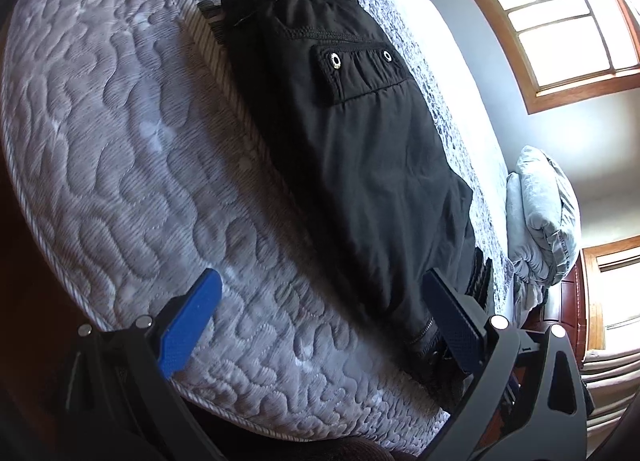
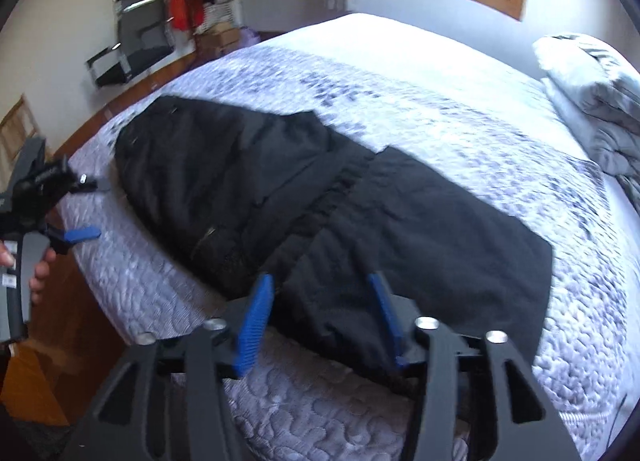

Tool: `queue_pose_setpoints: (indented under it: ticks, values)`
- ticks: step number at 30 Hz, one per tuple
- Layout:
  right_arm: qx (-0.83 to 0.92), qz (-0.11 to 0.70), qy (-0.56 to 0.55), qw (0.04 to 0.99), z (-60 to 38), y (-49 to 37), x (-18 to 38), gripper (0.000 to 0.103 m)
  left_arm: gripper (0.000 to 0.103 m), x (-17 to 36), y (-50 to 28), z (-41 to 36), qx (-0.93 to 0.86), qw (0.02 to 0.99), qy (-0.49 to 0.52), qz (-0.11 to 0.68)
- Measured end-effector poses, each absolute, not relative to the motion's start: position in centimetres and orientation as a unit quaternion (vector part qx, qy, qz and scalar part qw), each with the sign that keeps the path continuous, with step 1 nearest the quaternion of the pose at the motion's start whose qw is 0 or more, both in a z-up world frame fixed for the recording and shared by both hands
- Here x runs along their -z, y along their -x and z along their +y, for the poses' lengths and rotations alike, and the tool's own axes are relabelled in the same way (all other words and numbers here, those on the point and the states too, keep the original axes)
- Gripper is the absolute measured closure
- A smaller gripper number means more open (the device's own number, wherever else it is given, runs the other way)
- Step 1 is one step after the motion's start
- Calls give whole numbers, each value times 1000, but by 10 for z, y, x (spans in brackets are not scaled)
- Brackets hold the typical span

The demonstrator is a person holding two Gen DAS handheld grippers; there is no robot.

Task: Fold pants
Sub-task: 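Lower the left tool onto the waistband end of the black pants and close it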

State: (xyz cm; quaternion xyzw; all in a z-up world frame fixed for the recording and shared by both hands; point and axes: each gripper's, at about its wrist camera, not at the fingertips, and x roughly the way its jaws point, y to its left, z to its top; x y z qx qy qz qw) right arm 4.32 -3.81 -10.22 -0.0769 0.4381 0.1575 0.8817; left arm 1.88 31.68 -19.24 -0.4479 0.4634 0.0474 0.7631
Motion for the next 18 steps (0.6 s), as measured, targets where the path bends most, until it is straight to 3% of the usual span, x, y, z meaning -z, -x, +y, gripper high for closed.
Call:
queue_pose_setpoints:
  ticks: [4,18]
  values:
    - [-117,419,75,897,-54,-43,91,25,3,190,-31,330,-66,767,447,455]
    - [-75,406,57,909,-93,-56,94,21,3,214,-70,358,-105,744,502,428]
